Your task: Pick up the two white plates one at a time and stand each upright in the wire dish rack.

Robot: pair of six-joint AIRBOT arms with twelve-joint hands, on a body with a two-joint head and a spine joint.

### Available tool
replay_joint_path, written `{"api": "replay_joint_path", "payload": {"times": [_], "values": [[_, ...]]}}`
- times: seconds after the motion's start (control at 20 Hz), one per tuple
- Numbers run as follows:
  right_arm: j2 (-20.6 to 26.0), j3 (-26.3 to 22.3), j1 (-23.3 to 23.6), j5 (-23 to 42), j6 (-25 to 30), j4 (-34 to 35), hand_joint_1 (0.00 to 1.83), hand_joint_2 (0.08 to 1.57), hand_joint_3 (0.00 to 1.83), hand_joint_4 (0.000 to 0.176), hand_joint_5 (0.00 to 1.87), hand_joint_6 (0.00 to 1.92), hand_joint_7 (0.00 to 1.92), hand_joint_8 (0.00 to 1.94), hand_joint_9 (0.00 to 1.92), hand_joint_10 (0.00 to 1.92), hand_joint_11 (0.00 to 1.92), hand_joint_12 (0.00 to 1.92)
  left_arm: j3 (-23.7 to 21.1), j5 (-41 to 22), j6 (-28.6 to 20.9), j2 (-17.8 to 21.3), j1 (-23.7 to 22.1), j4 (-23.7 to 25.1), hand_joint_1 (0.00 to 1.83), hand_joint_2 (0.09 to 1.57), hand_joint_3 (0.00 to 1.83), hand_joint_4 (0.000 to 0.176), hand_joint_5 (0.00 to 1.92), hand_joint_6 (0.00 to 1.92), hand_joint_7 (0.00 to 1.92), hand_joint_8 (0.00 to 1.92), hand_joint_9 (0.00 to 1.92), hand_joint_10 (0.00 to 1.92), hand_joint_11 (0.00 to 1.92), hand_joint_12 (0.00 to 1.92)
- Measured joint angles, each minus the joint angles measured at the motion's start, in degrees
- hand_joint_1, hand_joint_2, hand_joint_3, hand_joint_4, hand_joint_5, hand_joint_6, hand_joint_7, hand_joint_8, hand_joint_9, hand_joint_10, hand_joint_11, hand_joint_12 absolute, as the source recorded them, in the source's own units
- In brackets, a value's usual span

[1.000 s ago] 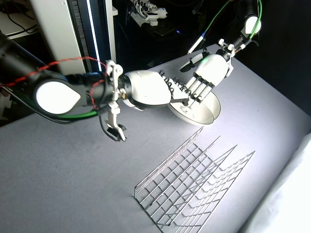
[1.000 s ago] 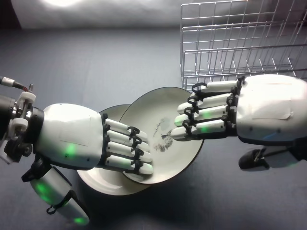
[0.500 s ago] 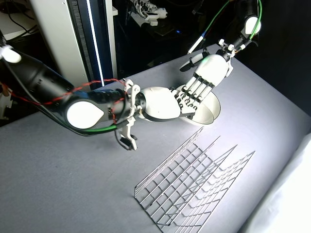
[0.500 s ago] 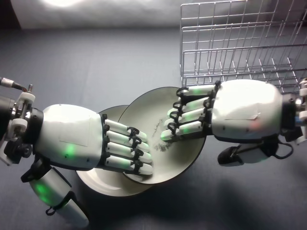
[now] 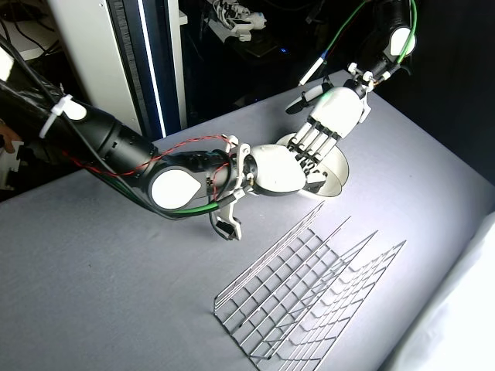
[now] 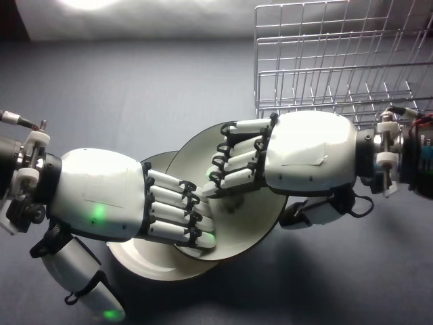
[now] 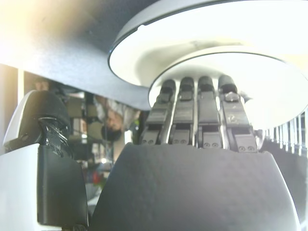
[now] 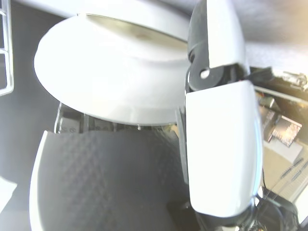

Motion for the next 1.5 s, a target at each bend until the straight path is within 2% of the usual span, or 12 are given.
{"api": "replay_joint_path", "payload": {"times": [0.25,0.35,0.4,0.45,0.5,0.55,0.6,0.65,0.75,0.95,1.3,1.5], "values": [[-0.42,0.39,0.35,-0.94,0.02,0.07,1.45,1.06,0.01,0.000,0.56,0.03,0.55,0.02,0.53,0.04,0.11,1.18,0.00,0.00,-0.17,0.00,0.02,-0.07,0.00,1.07,0.00,0.000,0.02,0.01,0.02,0.01,0.02,0.01,0.02,0.01],[-0.55,0.39,0.35,-0.66,-0.04,0.35,1.46,1.07,0.00,0.000,0.64,0.03,0.66,0.02,0.69,0.06,0.31,1.13,0.00,0.00,-0.20,0.00,0.02,-0.09,0.00,1.08,0.00,0.000,0.00,0.00,0.00,0.00,0.00,0.00,0.00,0.00],[-0.79,0.39,0.39,-0.09,-0.11,0.55,1.76,1.05,0.00,0.000,0.75,0.04,0.80,0.03,0.84,0.07,0.65,1.38,0.00,0.00,-0.28,0.00,0.02,-0.13,0.00,1.08,0.00,0.000,0.01,0.01,0.01,0.00,0.00,0.00,0.01,0.00],[-0.92,0.39,0.42,0.39,-0.17,0.72,1.74,1.07,0.00,0.000,0.82,0.05,0.89,0.04,0.79,0.92,0.75,1.54,0.00,0.00,-0.39,0.00,0.02,-0.17,0.00,1.08,0.00,0.000,0.03,0.01,0.03,0.01,0.01,0.00,0.02,0.01],[-1.01,0.39,0.44,1.07,-0.76,0.59,1.53,1.16,0.00,0.000,0.72,1.04,0.87,0.78,0.83,1.13,0.78,1.62,0.00,-0.09,-0.66,0.00,0.02,-0.52,0.00,1.08,0.00,0.000,0.01,0.00,0.02,0.01,0.01,0.00,0.01,0.00],[-0.94,0.39,0.61,1.57,-0.79,0.63,1.49,1.14,0.00,0.000,0.76,1.15,0.92,0.86,0.89,1.12,0.78,1.63,0.02,-0.22,-0.76,0.00,0.04,-0.63,0.00,1.08,0.00,0.000,0.00,0.00,0.01,0.00,0.00,0.00,0.00,0.00],[-0.81,0.42,0.61,1.64,-0.83,0.46,1.50,1.10,0.00,0.000,0.88,0.92,1.01,0.83,1.02,1.00,0.82,1.56,0.31,-0.52,-0.85,0.00,0.13,-0.85,0.00,1.08,0.00,0.000,0.00,0.00,0.00,0.00,0.00,0.00,0.00,0.00],[-0.72,0.42,0.59,1.79,-0.74,0.46,1.41,1.07,0.00,0.000,0.96,0.85,1.06,0.81,1.07,1.03,0.91,1.30,0.31,-0.50,-0.96,0.07,0.13,-0.79,0.00,1.07,0.00,0.000,0.00,0.00,0.00,0.00,0.00,0.00,0.00,0.00],[-0.70,0.42,0.59,2.69,-0.85,0.55,1.39,1.07,0.00,0.000,0.96,0.82,1.07,0.82,1.06,1.07,0.95,1.21,0.31,-0.68,-1.49,0.02,0.13,-1.01,0.00,1.07,0.00,0.000,0.00,0.00,0.00,0.00,0.00,0.00,0.00,0.00],[-0.85,0.39,0.59,3.21,-0.85,0.76,1.39,1.07,0.00,0.000,0.96,0.85,1.07,0.84,1.06,1.05,0.98,1.15,0.70,-1.64,-2.34,0.48,-1.20,-2.36,0.00,1.08,0.00,0.000,0.00,0.00,0.00,0.00,0.00,0.00,0.00,0.00],[-0.94,0.39,0.61,3.85,-1.14,0.61,1.39,1.08,0.00,0.000,0.93,0.89,1.05,0.87,1.07,1.03,0.98,1.11,0.83,-5.66,-4.90,5.42,-10.32,-4.24,0.00,1.09,0.00,0.000,0.00,0.00,0.00,0.00,0.00,0.00,0.00,0.00],[0.96,-1.44,2.21,3.74,-1.11,-0.15,1.39,1.08,0.00,0.000,0.95,0.88,1.06,0.86,1.06,1.03,0.99,1.08,1.01,-6.78,-5.22,7.37,-11.02,-3.56,0.00,1.08,0.00,0.000,0.00,0.00,0.00,0.00,0.00,0.00,0.00,0.00]]}}
